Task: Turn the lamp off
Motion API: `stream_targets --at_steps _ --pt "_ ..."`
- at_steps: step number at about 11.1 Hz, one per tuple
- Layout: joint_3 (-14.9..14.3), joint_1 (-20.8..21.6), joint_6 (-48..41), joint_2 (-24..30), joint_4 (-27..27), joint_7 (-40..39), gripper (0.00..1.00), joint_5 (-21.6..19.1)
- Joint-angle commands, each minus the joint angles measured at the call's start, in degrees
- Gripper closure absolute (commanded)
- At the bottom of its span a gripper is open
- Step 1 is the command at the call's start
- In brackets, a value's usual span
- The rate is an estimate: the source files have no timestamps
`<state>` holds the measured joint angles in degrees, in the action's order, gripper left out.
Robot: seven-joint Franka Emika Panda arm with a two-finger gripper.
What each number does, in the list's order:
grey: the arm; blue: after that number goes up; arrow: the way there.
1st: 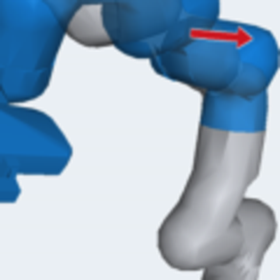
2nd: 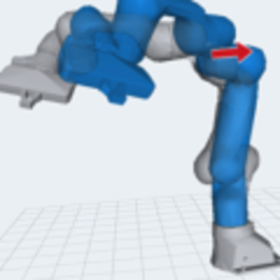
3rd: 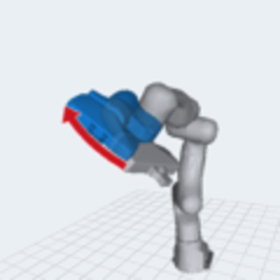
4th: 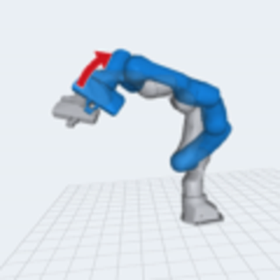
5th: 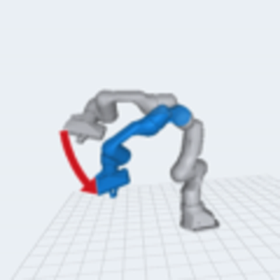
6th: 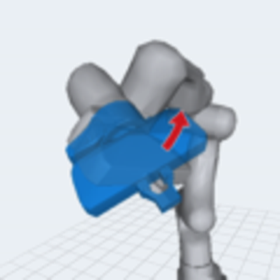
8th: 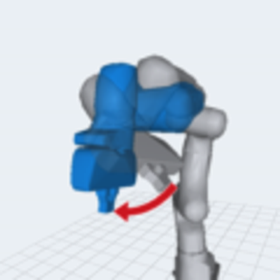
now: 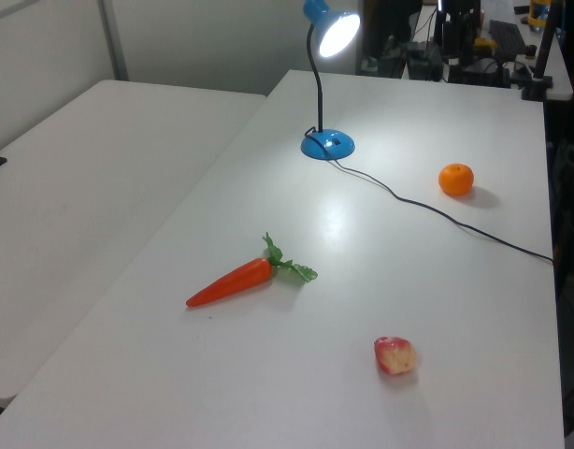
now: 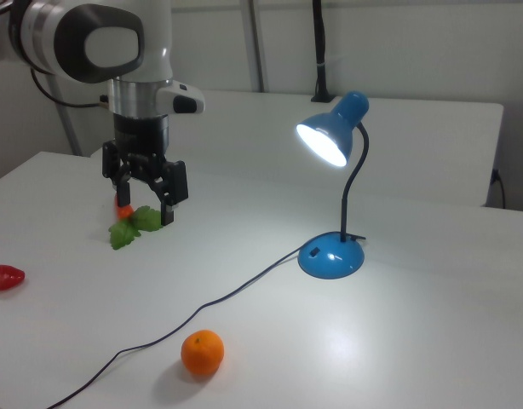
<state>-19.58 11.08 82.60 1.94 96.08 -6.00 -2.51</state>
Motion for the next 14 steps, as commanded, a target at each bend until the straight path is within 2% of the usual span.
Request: stream_targets --at_steps 1,3,5,7,8,11,12,14 --pt "-0.4 0.9 -1.5 -0.2 -0.7 0.1 0.00 -1.2" --pt "-0.5 0.7 -1.3 -0.4 -0.6 0.2 0.00 -1.2" --pt "-0.8 0.3 -0.9 -0.4 -0.3 0.1 0.12 -1.1" --pt "-1.0 -0.9 0.6 -0.9 0.1 0.1 0.49 -1.0" --pt "-1.0 -1.8 2.7 -0.9 0.9 0.0 0.62 -1.0" --pt "-1.0 -4.2 8.3 -1.8 2.9 0.3 0.95 -1.3" --pt "-1.0 -4.5 11.3 -2.4 3.8 0.6 0.99 -2.1" --pt "-1.0 -5.3 20.0 -3.2 7.3 1.8 1.00 -2.9"
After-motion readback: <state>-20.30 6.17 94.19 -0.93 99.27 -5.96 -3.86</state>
